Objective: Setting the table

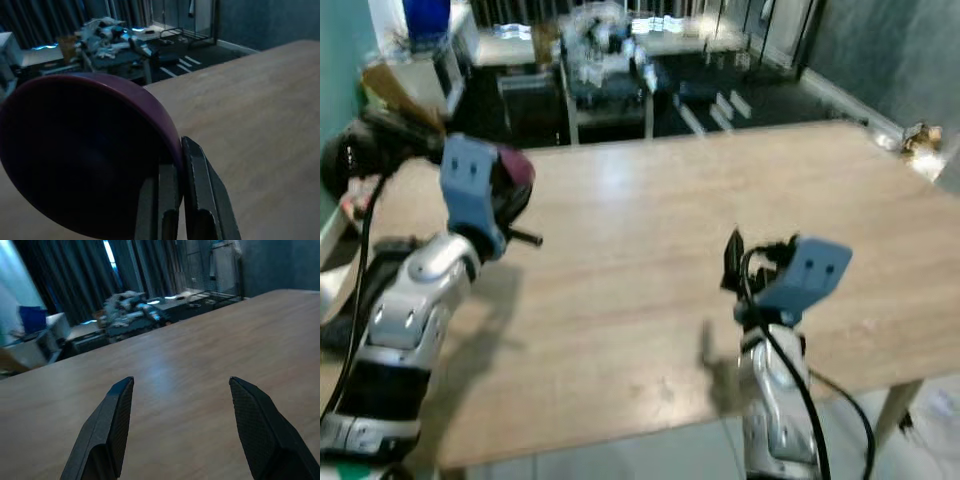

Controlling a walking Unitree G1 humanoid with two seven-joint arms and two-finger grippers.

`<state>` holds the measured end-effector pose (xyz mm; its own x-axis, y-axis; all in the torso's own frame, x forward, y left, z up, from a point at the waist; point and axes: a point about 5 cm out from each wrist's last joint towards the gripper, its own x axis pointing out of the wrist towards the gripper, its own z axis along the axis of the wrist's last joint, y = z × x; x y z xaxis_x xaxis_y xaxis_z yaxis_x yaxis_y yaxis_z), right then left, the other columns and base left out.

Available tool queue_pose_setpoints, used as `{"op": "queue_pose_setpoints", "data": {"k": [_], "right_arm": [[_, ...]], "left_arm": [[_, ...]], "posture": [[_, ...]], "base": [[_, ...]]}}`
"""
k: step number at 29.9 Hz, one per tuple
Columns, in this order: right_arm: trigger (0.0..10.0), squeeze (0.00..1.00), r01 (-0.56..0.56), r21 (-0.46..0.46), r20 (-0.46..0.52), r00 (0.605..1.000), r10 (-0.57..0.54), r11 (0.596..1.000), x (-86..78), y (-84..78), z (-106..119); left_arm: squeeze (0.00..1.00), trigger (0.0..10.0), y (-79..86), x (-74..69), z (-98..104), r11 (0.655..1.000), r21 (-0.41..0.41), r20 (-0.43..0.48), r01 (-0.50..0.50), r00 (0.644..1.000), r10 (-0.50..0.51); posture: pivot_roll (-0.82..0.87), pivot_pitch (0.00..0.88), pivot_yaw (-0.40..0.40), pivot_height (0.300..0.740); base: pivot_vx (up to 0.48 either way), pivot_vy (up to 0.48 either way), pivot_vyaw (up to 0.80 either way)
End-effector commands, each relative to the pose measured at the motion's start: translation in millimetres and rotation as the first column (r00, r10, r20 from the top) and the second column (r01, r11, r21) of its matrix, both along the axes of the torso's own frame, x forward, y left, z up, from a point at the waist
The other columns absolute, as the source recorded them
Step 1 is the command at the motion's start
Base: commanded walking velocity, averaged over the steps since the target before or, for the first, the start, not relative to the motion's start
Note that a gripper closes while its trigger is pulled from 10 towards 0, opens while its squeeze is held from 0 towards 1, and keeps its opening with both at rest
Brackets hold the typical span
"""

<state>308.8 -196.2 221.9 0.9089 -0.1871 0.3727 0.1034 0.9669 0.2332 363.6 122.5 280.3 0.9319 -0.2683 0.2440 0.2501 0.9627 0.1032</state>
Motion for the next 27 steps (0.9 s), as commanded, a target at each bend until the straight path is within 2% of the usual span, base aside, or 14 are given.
{"op": "queue_pose_setpoints", "data": {"k": [1, 27], "right_arm": [[10.0, 0.00, 0.009, 0.000, -0.009, 1.000, -0.009, 1.000, -1.5, -1.4, -3.1], [10.0, 0.00, 0.010, -0.004, -0.004, 1.000, -0.011, 1.000, -2.2, -2.0, -2.4]], "left_arm": [[0.00, 10.0, 1.9, -0.3, -0.9, 1.000, -0.007, -0.005, -0.005, 1.000, 0.005], [0.00, 10.0, -1.9, -0.9, 0.0, 1.000, -0.011, 0.000, 0.015, 1.000, -0.015]], "posture": [[0.09, 0.114, 0.118, 0.740], [0.08, 0.109, 0.120, 0.740]], "base": [[-0.307, 0.000, 0.00], [-0.307, 0.000, 0.00]]}}
